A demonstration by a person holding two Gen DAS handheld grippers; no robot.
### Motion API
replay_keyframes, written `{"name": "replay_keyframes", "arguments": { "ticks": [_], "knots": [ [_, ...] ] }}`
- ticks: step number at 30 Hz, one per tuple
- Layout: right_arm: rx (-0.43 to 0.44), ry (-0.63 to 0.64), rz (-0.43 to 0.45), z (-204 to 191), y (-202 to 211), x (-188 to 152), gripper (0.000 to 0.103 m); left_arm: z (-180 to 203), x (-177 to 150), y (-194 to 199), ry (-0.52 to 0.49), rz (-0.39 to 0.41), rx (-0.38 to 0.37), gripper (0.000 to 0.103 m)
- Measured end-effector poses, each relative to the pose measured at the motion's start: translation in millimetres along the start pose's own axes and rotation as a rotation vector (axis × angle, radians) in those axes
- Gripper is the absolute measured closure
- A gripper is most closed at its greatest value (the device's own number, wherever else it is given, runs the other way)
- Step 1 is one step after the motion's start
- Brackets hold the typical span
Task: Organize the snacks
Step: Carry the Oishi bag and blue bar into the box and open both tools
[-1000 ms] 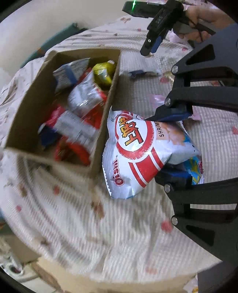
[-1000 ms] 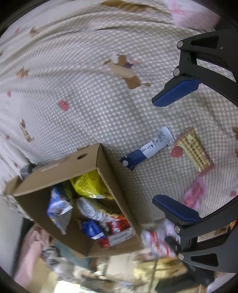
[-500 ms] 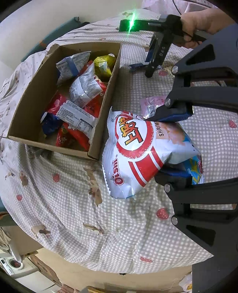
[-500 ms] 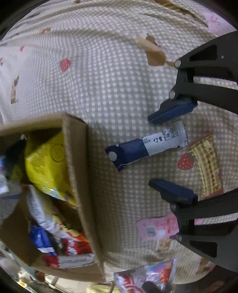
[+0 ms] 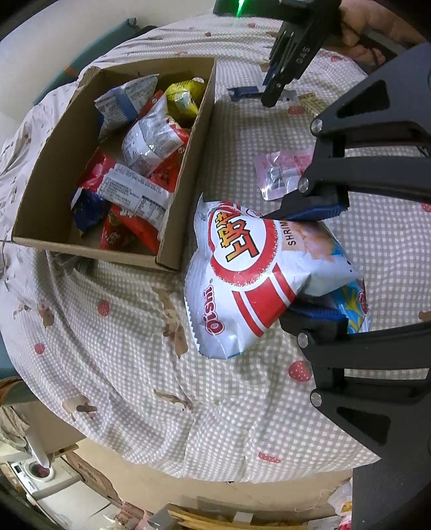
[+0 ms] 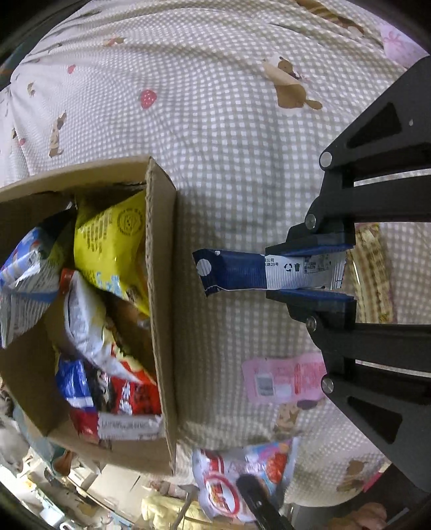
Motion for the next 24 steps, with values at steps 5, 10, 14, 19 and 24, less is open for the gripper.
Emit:
{"name": "replay_keyframes", "arguments": {
  "ticks": [5,10,14,19,24],
  "knots": [
    [0.042,0.010,0.017,-8.7,14.0,-18.7,0.084,-3.4,0.4,-0.7,-0.010,0.015,0.024,0.066],
    [0.114,0.041,0.054,-13.9,36.8,-34.8,0.084,-8.1,1.3,2.1,0.002,0.029,0.033,0.066],
    [0.182,0.090,0.114,-25.1,68.1,-47.3,0.084,-10.8,1.8,9.6,0.006,0.058,0.043,0.066],
    [0.248,0.130,0.164,-35.7,92.7,-53.9,0.084,-13.9,-4.6,13.2,0.025,0.043,0.038,0.067],
    [0.297,0.153,0.209,-46.8,116.8,-48.5,0.084,-16.0,-5.2,24.6,0.036,0.067,0.041,0.067]
  ]
}}
Point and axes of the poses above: each gripper's, at about its wrist camera, not at the fingertips, and y roughly against the way its jaws point, z to its right, x to its top, the point moved 10 cm from there along -y, roughly the way its jaws point, and after that the axes turned 15 degrees about -z, right-handed, at the moved point
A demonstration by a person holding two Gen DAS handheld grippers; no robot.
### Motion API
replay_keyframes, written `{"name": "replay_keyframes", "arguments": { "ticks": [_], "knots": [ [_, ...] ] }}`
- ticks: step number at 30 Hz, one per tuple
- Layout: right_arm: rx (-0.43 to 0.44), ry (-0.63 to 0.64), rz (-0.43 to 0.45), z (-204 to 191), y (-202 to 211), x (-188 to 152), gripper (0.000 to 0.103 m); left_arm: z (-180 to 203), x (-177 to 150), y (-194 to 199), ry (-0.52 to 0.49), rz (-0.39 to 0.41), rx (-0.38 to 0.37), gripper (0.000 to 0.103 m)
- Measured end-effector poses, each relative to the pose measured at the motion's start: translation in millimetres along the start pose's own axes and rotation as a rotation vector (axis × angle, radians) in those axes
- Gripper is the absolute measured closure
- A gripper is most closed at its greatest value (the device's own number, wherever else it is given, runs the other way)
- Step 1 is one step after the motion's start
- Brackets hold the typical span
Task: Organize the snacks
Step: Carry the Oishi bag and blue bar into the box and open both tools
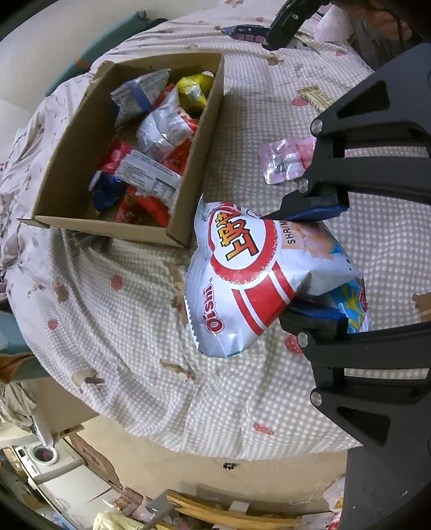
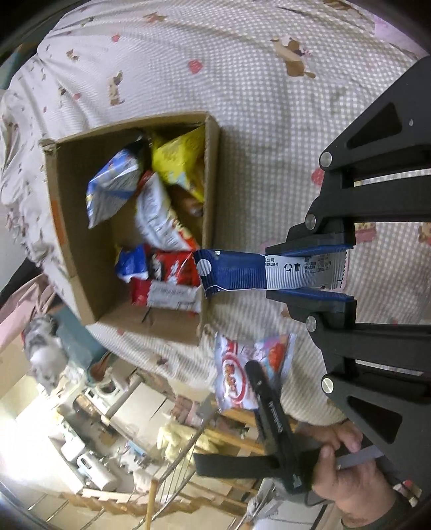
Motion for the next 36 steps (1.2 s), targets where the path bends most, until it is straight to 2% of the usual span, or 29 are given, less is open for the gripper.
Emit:
{"name": "replay_keyframes", "arguments": {
  "ticks": [9,19,27,36],
  "knots": [
    [0.078,-0.006,0.160,-8.2,29.2,23.4,0.084,23.1,25.9,57.6,-0.051,0.144,-0.006,0.067],
    [0.083,-0.068,0.254,13.5,54.5,57.7,0.084,49.0,64.5,80.3,-0.096,0.192,-0.015,0.067],
    [0.069,-0.119,0.264,33.4,51.2,78.0,0.084,67.1,85.3,77.3,-0.121,0.204,-0.024,0.067],
    [0.029,-0.122,0.226,44.4,28.1,103.8,0.084,92.3,119.9,74.4,-0.163,0.230,-0.034,0.067]
  ]
}}
Point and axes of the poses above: each gripper's, at about its wrist camera, not at the fingertips, and y roughly against the way its jaws point, z to its right, x to its top, the point moved 10 cm from there along -y, roughly the way its jaws point, and after that the axes turned 15 degrees about -z, right-handed, at the moved point
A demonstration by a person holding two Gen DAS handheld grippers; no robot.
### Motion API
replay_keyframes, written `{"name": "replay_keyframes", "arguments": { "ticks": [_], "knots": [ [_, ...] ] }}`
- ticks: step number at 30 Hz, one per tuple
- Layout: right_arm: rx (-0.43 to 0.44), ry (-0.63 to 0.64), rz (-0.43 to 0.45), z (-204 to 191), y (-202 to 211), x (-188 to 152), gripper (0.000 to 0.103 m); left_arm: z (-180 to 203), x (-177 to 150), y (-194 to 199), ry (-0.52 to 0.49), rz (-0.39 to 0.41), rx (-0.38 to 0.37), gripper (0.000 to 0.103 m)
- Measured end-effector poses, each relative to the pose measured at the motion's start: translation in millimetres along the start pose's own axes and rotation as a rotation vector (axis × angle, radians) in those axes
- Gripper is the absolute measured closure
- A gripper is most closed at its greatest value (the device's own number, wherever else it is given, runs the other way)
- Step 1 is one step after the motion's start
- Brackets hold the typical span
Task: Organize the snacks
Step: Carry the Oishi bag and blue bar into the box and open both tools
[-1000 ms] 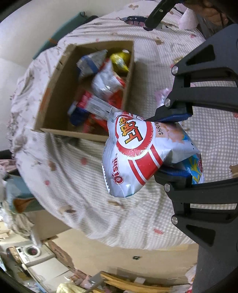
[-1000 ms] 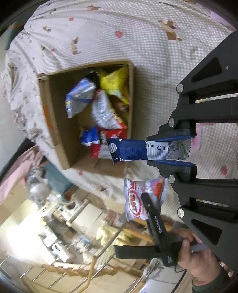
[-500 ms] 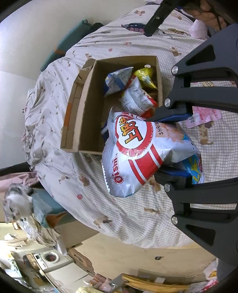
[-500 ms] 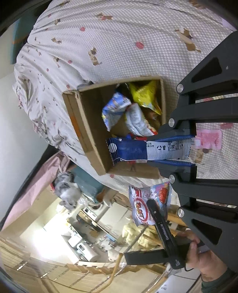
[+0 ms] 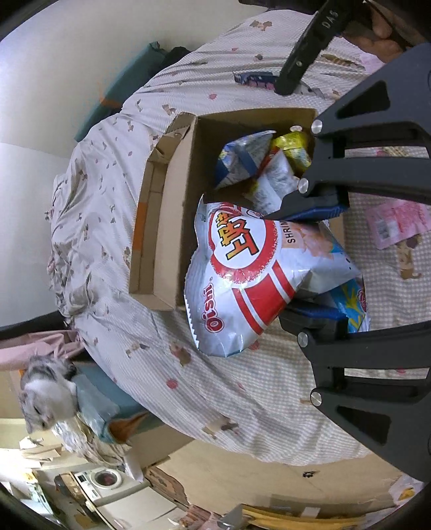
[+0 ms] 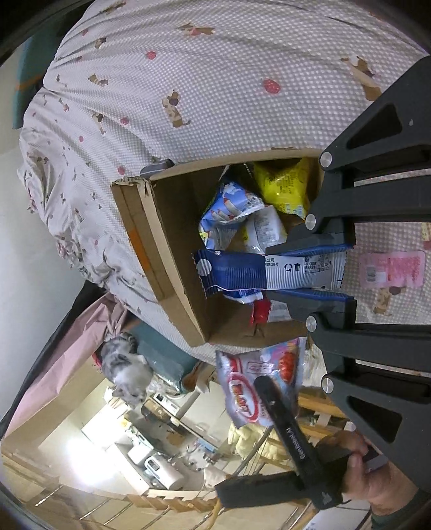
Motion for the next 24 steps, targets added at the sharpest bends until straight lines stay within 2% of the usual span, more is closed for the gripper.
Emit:
{"name": "replay_keyframes", "arguments": {
  "ticks": [11,13,16,24],
  "knots": [
    [-0.072,-0.013,-0.041,25.6,-42.8,27.5,0.084,22.5,37.7,-38.3,-0.080,0.016,0.052,0.067],
    [-0.064,-0.037,-0.051,30.0,-49.3,28.8,0.084,24.9,40.5,-46.5,-0.078,0.000,0.036,0.067],
    [-0.040,-0.057,-0.060,29.1,-55.0,29.0,0.084,28.7,41.6,-60.3,-0.061,-0.055,-0.028,0.066],
    [-0.046,-0.064,-0.103,32.0,-70.4,25.6,0.084,38.8,35.9,-79.5,-0.076,-0.107,-0.047,0.065]
  ]
}}
Point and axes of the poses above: each gripper's, at about its wrist camera, not at the fingertips, and y roughly against the way its jaws point, z to its right, x to its top, the point moved 10 cm from there along -y, roughly the way its jaws point, and after that the axes turned 15 degrees about -z, right-handed, at the moved point
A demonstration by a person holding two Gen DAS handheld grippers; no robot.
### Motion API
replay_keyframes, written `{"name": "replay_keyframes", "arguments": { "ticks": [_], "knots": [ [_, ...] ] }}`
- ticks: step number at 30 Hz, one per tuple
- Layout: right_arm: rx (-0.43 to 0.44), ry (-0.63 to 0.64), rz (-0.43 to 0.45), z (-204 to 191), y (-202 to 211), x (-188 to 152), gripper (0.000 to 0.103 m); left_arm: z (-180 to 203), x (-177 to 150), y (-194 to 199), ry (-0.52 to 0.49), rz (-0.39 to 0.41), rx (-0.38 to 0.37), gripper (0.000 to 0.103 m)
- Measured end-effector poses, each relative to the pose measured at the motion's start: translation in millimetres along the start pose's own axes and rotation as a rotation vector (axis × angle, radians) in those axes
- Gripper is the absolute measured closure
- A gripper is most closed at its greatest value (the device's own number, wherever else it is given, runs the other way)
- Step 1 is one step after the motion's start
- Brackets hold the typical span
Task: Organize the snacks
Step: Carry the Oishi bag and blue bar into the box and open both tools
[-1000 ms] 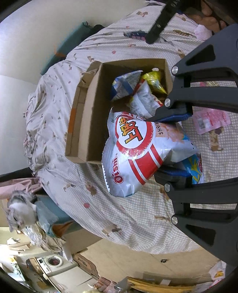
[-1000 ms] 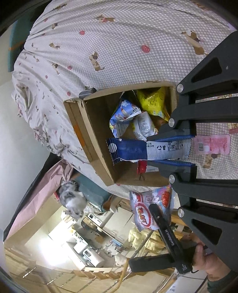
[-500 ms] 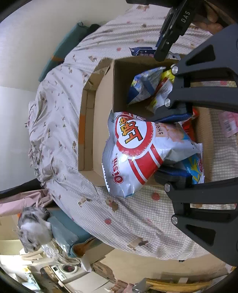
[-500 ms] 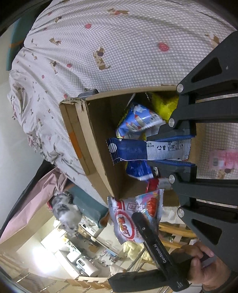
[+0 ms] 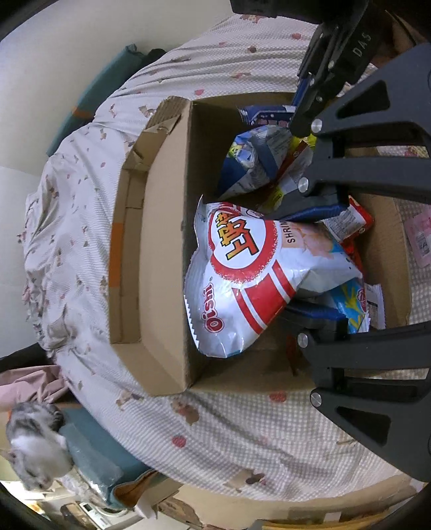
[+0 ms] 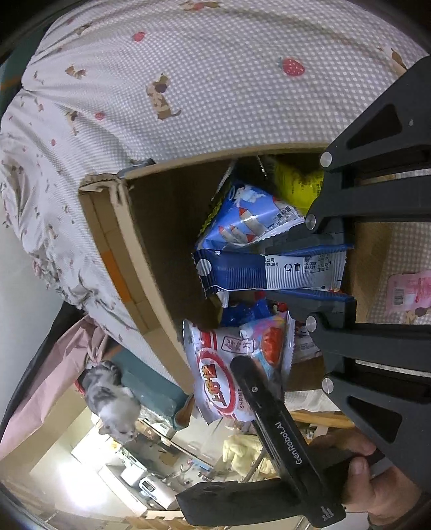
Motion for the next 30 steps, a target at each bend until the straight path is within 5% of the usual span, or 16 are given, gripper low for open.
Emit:
{"name": "replay_keyframes", "arguments": {
  "ticks": [9,19,27,30],
  "knots": [
    [-0.005,-0.025,-0.047,5.5,-13.0,-5.7,0.084,5.1,0.2,-10.7,-0.028,-0.016,0.034,0.061],
    [0.051,-0.054,-0.002,8.4,4.0,-4.1,0.080,-4.8,-4.5,1.5,-0.017,0.007,0.085,0.018],
    [0.037,-0.039,0.001,6.0,10.7,-4.7,0.080,-19.6,-12.5,14.0,0.014,0.021,0.104,0.018],
    [0.017,-0.024,0.006,2.6,12.7,-4.7,0.068,-25.7,-14.8,21.9,0.039,0.038,0.103,0.018]
  ]
}}
Point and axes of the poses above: each gripper's, at about its wrist camera, not at the fingertips, and y roughly against the way its jaws point, z to its right, x to its top, the point moved 10 cm from there along -y, roughly the way its jaws point, and after that the axes turned 15 degrees about -z, right-handed, at the moved point
